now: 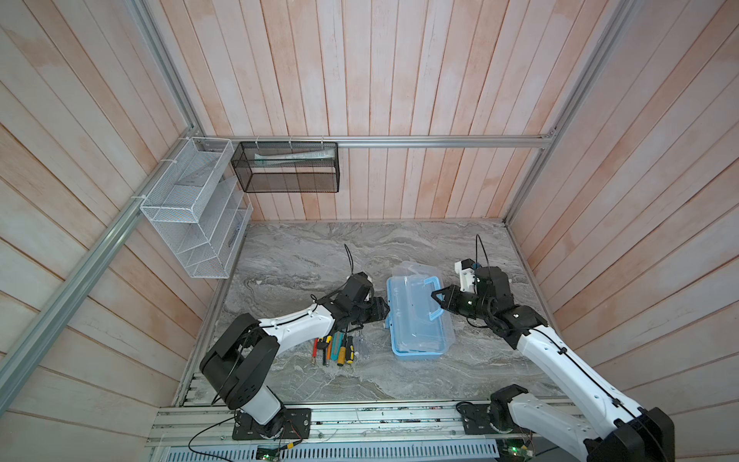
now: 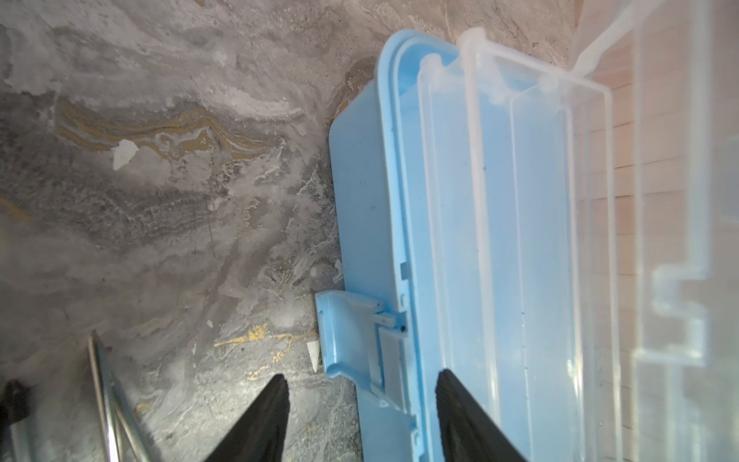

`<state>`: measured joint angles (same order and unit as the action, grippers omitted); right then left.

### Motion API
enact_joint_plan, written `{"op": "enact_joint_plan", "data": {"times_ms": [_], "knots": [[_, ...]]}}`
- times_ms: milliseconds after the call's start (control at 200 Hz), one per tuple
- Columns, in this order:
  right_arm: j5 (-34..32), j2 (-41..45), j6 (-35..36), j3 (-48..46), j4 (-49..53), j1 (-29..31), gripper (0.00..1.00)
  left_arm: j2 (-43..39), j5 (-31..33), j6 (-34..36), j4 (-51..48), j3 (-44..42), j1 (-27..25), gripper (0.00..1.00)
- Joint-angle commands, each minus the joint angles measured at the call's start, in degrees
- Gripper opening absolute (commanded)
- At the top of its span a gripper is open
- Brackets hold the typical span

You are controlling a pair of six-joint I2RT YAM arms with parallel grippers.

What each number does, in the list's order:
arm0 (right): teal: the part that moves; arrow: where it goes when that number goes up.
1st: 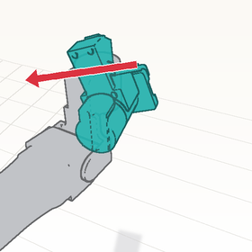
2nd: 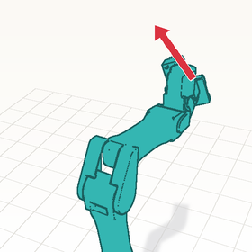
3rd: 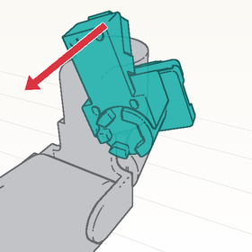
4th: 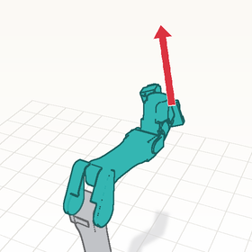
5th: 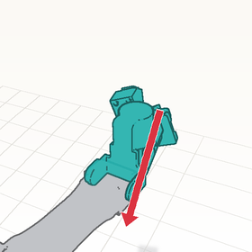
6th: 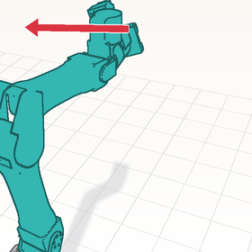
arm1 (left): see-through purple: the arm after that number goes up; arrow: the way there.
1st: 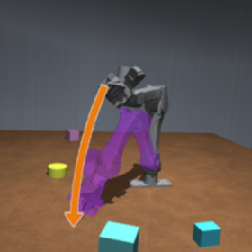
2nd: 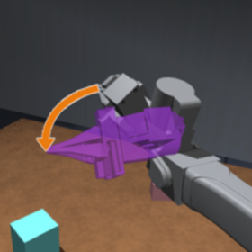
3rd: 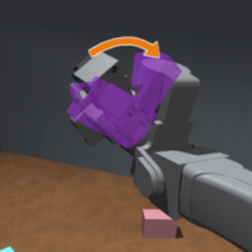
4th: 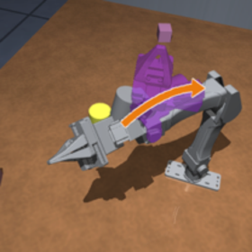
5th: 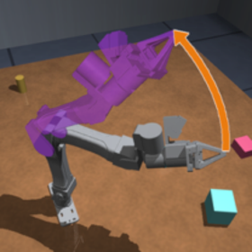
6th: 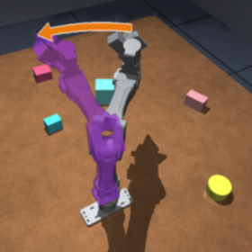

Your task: Pack the tool kit

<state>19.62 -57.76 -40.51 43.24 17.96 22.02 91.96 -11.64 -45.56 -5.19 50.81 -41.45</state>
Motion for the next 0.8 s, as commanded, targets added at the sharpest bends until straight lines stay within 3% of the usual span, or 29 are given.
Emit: {"op": "enact_joint_plan", "data": {"times_ms": [0,525,795], "knots": [[2.1,0.4,0.0,0.1,-4.6,-0.1,0.00,1.7,-0.6,1.5,0.4,2.3,-0.5,0.61],[3.2,0.8,-0.6,0.2,-6.0,-0.7,0.00,5.7,-0.8,1.1,-2.9,3.7,-0.5,0.56],[4.3,1.9,5.7,2.8,0.3,-7.8,0.00,7.2,-0.7,0.1,-4.0,3.6,0.1,0.56]]}}
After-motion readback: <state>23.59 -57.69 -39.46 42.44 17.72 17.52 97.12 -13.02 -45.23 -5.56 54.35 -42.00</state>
